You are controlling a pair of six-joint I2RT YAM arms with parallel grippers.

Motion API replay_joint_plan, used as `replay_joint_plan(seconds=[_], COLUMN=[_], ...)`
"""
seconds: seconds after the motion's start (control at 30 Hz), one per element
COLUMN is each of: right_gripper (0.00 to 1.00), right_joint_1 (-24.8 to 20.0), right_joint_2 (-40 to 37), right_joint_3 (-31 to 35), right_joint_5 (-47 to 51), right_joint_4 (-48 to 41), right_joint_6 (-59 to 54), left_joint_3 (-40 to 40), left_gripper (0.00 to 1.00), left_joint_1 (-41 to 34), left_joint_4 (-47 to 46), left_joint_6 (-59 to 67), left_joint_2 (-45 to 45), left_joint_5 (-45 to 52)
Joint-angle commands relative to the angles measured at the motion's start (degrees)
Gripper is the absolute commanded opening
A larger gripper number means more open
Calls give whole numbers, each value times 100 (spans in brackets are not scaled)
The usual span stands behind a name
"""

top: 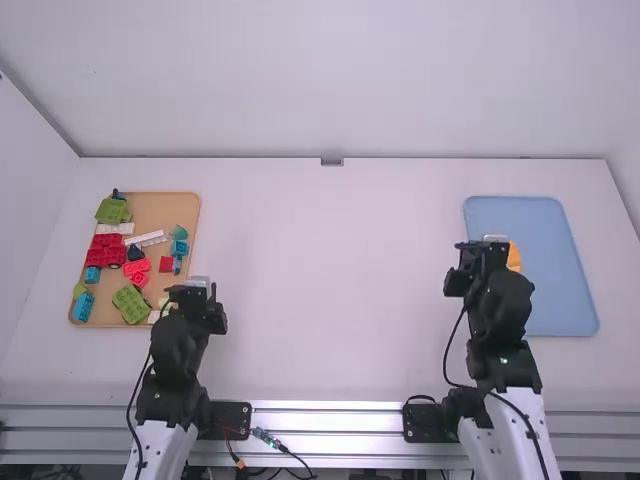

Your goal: Assemble lego blocks to make yellow taxi

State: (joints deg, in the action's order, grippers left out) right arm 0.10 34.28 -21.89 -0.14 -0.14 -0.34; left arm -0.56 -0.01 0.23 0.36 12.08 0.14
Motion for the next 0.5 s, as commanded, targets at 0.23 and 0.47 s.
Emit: replay_joint_plan(seconds=[0.23, 0.47], right_gripper=[0, 0], right_joint_1=[-10, -10], right_joint_2=[-1043, -1677], right_joint_3=[1042, 1676], right_joint_5=[14, 14], right_joint_4=[14, 14], right_joint_6=[34, 34], left_joint_3=[56, 56], left_gripper=[0, 0], left_joint_1=[1, 1], left_joint_4=[-23, -23], left_joint_6=[-36, -36], left_joint_2=[-733, -1140], left_joint_5=[-14, -14])
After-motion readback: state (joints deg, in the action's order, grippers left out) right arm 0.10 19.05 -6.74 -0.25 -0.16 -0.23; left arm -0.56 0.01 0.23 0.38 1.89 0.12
